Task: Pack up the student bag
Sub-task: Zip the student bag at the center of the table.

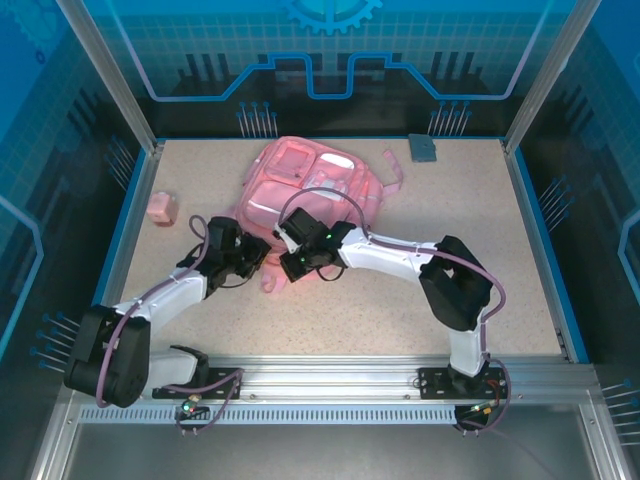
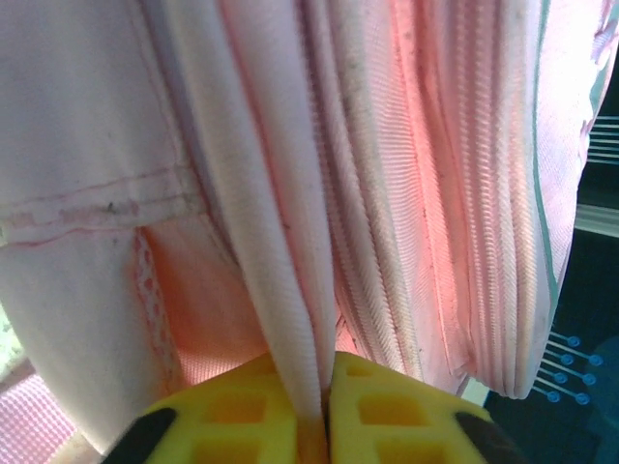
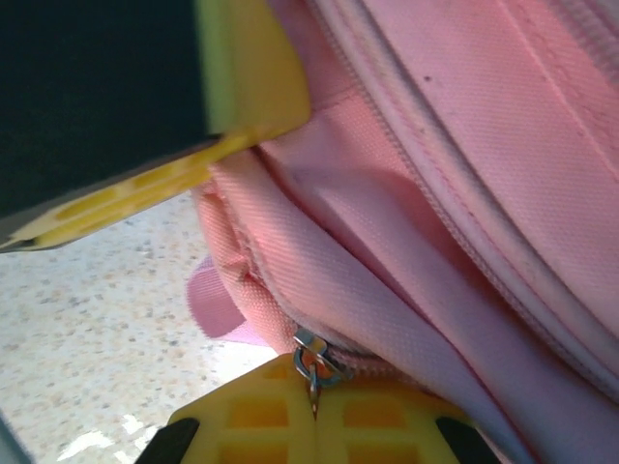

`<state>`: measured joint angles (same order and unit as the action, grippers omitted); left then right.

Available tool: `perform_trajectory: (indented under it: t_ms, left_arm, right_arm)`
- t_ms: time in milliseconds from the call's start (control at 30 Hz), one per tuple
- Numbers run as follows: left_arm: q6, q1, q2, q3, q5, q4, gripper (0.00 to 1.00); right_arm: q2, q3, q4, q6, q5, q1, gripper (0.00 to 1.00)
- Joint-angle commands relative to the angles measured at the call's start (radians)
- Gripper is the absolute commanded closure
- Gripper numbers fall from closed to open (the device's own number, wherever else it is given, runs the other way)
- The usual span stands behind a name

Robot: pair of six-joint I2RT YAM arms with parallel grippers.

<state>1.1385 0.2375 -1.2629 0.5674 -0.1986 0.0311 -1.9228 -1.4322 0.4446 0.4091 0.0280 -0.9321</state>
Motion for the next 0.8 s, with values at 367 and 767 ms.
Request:
perform_trajectory:
  t_ms: [367, 767]
  left_arm:
    - [-0.161, -0.003, 0.132, 0.038, 0.151, -0.156, 1.0]
    - [-0.189, -0.01, 0.195, 0.035, 0.162, -0.236, 1.0]
  right_arm:
    - [0.179, 0.194, 0.233, 0.185, 0.425, 0.058, 1.0]
    - [0.188, 0.25, 0.121, 0.054, 0.315, 0.233, 1.0]
